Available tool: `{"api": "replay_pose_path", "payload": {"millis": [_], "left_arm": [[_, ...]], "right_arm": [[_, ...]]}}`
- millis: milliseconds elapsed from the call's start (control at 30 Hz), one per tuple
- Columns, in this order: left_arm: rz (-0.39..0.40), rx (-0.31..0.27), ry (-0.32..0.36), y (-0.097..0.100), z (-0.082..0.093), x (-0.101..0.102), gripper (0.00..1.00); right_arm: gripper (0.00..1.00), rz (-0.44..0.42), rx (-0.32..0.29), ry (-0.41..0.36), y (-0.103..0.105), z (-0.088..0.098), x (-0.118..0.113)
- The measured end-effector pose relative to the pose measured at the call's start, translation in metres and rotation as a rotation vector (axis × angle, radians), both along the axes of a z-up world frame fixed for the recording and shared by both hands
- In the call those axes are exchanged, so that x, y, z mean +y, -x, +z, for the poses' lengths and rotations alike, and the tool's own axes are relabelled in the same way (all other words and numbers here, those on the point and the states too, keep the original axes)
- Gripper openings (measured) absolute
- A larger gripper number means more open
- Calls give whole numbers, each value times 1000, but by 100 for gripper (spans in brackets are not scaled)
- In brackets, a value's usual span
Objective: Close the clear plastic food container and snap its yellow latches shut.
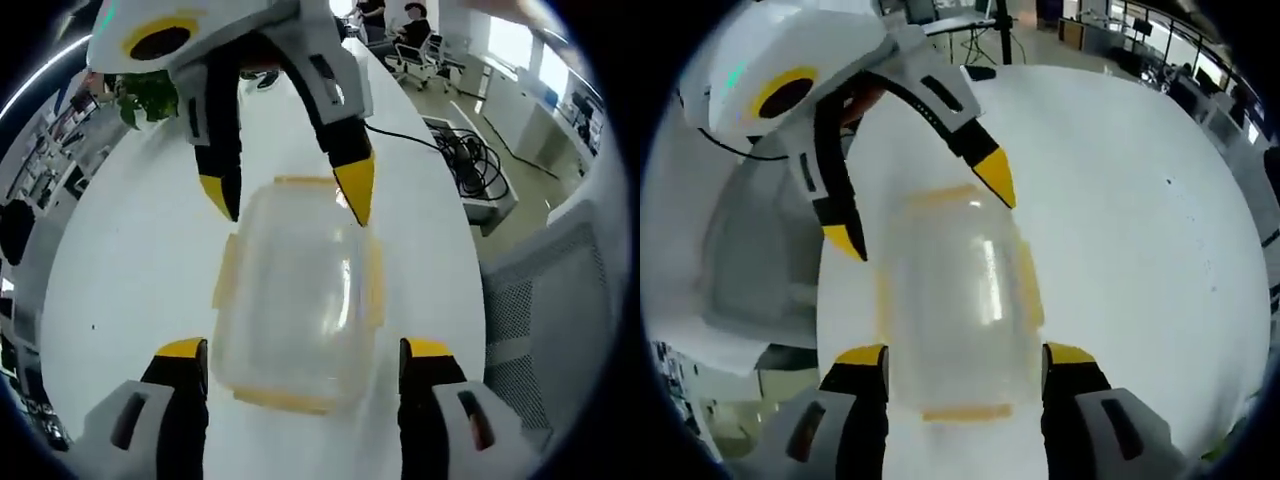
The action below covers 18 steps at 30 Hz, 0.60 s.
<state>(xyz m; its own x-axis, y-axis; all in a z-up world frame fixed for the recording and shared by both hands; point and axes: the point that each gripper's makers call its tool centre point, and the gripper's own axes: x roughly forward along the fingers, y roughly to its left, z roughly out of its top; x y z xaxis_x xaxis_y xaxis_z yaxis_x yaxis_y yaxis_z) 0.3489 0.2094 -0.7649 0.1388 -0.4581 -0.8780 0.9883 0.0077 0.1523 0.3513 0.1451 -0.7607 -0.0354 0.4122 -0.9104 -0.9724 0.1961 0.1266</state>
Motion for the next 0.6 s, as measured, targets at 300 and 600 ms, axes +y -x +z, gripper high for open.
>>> {"api": "replay_pose_path", "payload": {"millis": [300, 600], "left_arm": [[-31, 3, -37, -3, -11, 1, 82], [-55, 7, -62, -6, -21, -1, 87]], "right_arm": [[72, 26, -70, 44, 6, -4, -4], [75, 67, -129, 79, 9, -14, -4]]}}
